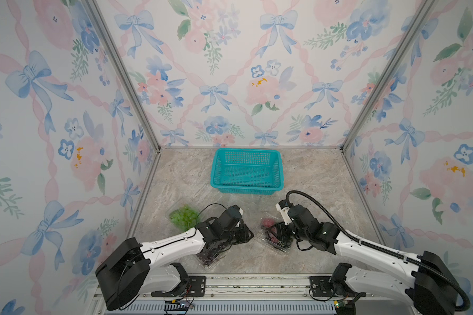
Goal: Pack grapes into containers
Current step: Close the packing box at the center of the board.
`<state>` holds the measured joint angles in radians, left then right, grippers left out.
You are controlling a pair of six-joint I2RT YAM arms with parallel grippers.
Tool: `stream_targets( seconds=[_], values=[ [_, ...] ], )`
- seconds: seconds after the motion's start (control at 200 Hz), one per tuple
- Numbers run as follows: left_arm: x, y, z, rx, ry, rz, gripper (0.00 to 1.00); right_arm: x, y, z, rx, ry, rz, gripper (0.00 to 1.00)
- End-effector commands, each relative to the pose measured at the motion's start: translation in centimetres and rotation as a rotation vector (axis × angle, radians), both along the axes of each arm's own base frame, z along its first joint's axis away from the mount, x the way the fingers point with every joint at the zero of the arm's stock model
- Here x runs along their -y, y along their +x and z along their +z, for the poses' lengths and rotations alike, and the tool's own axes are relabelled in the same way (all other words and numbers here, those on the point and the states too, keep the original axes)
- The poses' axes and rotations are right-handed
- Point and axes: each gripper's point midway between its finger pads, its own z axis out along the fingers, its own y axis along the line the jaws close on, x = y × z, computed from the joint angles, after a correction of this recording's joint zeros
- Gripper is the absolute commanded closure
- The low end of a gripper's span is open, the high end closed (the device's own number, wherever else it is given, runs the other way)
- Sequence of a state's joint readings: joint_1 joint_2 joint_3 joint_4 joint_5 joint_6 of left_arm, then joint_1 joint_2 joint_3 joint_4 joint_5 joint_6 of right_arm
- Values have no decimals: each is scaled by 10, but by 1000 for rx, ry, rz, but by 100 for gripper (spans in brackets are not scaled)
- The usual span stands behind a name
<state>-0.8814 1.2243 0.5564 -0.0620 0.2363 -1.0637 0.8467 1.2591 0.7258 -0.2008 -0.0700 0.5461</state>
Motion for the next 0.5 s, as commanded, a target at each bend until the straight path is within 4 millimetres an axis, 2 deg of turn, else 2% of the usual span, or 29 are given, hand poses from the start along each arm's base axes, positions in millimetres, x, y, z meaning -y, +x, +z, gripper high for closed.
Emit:
stream_targets(
  seconds=[0.0, 0.295, 0.495],
  values=[
    [4, -5, -4, -31, -40, 0, 73, 15, -24, -48, -135, -113, 0, 56],
    [3, -7, -14, -82, -96, 45, 77, 11, -28, -57, -152, -122, 5, 57],
    [-2, 1, -5, -59, -159, 92, 77, 11, -29, -57, -153, -124, 9, 57]
  ],
)
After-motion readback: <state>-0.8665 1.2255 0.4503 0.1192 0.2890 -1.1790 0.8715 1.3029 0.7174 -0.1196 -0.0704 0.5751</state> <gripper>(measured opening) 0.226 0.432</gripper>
